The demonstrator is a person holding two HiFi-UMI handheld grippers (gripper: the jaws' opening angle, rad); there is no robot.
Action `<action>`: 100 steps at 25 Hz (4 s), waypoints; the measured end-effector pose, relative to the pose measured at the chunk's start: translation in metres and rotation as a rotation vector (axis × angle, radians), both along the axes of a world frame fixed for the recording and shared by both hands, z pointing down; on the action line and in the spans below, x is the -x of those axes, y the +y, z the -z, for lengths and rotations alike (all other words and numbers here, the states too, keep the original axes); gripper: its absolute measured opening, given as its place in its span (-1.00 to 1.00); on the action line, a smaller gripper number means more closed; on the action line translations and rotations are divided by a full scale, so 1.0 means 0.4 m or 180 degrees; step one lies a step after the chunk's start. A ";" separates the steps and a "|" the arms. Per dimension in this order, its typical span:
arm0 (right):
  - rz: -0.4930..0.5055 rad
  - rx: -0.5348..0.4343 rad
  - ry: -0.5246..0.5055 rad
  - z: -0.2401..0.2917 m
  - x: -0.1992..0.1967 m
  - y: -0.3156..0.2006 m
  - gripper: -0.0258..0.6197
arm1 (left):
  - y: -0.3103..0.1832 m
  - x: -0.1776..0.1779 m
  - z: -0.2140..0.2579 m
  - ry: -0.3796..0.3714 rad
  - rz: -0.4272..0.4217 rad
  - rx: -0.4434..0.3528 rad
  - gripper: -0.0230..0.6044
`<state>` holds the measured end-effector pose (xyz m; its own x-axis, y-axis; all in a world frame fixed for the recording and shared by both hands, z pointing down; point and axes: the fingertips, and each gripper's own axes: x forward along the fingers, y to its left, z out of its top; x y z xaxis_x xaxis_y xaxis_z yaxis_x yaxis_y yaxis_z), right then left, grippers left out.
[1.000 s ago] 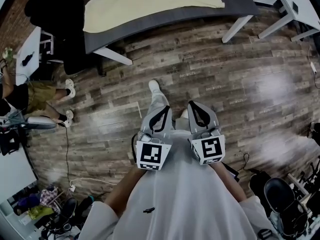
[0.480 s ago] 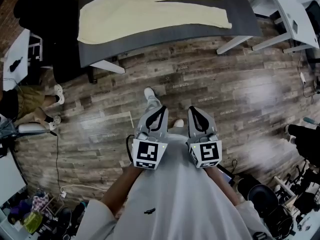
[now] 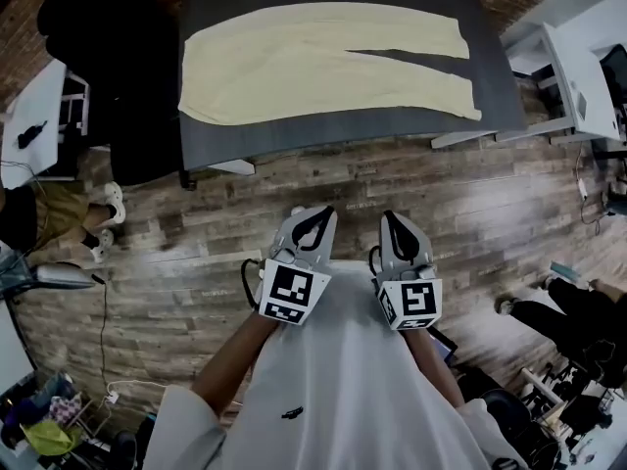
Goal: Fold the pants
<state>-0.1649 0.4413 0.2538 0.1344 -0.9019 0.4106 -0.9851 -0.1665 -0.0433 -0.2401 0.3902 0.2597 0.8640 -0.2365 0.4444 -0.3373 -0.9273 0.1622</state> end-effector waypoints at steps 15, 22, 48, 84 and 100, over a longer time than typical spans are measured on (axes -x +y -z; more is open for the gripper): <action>-0.0069 0.0085 0.0326 0.043 -0.086 -0.143 -0.90 | -0.138 -0.022 -0.037 -0.0033 -0.0314 -0.0018 -0.91; -0.0029 0.0187 0.0352 0.030 -0.173 -0.174 -0.90 | -0.193 -0.078 -0.046 -0.0088 -0.0282 -0.0041 -0.91; 0.0883 0.1021 0.0562 -0.159 -0.746 -0.394 -0.74 | -0.437 -0.576 -0.212 -0.0875 -0.0518 -0.0034 -0.70; 0.1735 0.2439 0.1105 -0.612 -1.000 -0.305 -0.82 | -0.480 -0.639 -0.642 -0.2052 -0.1020 0.0194 -0.54; 0.1772 0.1822 0.1410 -0.408 -0.977 -0.291 -0.89 | -0.463 -0.638 -0.596 -0.1944 -0.1115 0.0065 -0.46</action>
<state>0.2260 0.3247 0.4171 -0.0074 -0.5581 0.8297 -0.8364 0.4582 0.3008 0.0152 0.2050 0.4983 0.4823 0.0235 0.8757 -0.0555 -0.9968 0.0574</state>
